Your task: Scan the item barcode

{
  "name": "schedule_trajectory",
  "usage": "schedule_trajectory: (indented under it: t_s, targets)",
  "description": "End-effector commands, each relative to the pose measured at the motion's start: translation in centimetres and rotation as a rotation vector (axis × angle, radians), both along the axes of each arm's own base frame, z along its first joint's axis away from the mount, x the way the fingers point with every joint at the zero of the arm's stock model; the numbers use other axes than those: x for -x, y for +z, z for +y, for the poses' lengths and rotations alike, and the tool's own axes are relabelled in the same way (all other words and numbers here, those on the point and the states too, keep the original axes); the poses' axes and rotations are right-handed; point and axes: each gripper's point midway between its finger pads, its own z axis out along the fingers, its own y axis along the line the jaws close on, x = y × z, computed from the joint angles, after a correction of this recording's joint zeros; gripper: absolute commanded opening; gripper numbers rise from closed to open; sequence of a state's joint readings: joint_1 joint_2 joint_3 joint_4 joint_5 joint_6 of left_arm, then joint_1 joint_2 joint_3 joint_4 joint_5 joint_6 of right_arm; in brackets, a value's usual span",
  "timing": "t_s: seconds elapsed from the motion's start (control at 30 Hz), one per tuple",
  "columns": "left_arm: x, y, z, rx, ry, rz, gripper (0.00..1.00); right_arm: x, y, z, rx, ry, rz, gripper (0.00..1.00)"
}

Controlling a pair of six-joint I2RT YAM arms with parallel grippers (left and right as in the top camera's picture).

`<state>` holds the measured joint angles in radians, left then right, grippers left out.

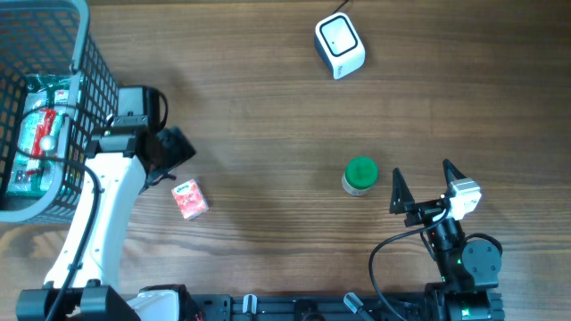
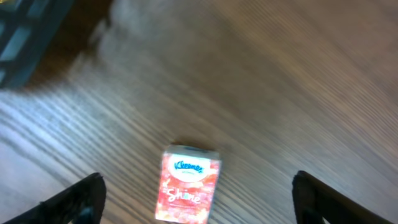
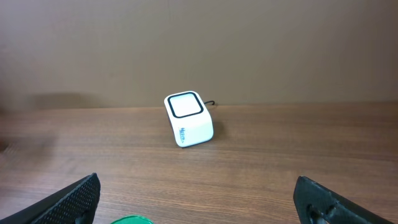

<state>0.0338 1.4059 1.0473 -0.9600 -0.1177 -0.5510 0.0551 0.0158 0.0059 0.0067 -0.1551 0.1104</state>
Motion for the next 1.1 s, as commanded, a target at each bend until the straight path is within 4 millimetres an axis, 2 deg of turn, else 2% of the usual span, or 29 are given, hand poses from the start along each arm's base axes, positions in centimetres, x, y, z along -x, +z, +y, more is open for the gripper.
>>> schedule_trajectory:
  t_s: [0.0, 0.03, 0.13, 0.3, 0.47, 0.63, 0.8, 1.07]
  targets:
    - [1.2, -1.6, 0.9, 0.016, 0.053, 0.032, 0.70, 0.0, 0.1, -0.2, 0.005, -0.011, -0.006, 1.00]
    - [1.5, -2.1, 0.6, 0.043, 0.053, 0.040, 0.64, 0.0, 0.1, -0.2, 0.005, -0.011, -0.006, 1.00]
    - [2.4, -3.3, -0.4, 0.098, 0.032, 0.072, 0.57, 0.0, 0.1, -0.2, 0.005, -0.011, -0.005, 1.00]
    - [4.4, -5.5, -0.8, 0.113, 0.032, 0.131, 0.45, 0.0, 0.1, -0.2, 0.005, -0.011, -0.006, 1.00]
    - [6.0, -7.5, -1.0, 0.121, 0.034, 0.168, 0.42, 0.0, 0.1, -0.2, 0.005, -0.011, -0.005, 1.00]
    - [6.4, -9.4, -2.5, 0.200, 0.018, 0.144, 0.32, 0.0, 0.1, -0.2, 0.005, -0.011, -0.006, 0.99]
    - [6.1, -9.9, -5.2, 0.332, -0.028, 0.113, 0.29, 0.0, 0.1, -0.2, 0.005, -0.011, -0.006, 1.00]
    - [5.3, -9.5, -9.5, 0.362, -0.201, 0.079, 0.36, 0.0, 0.1, -0.2, 0.005, -0.011, -0.006, 1.00]
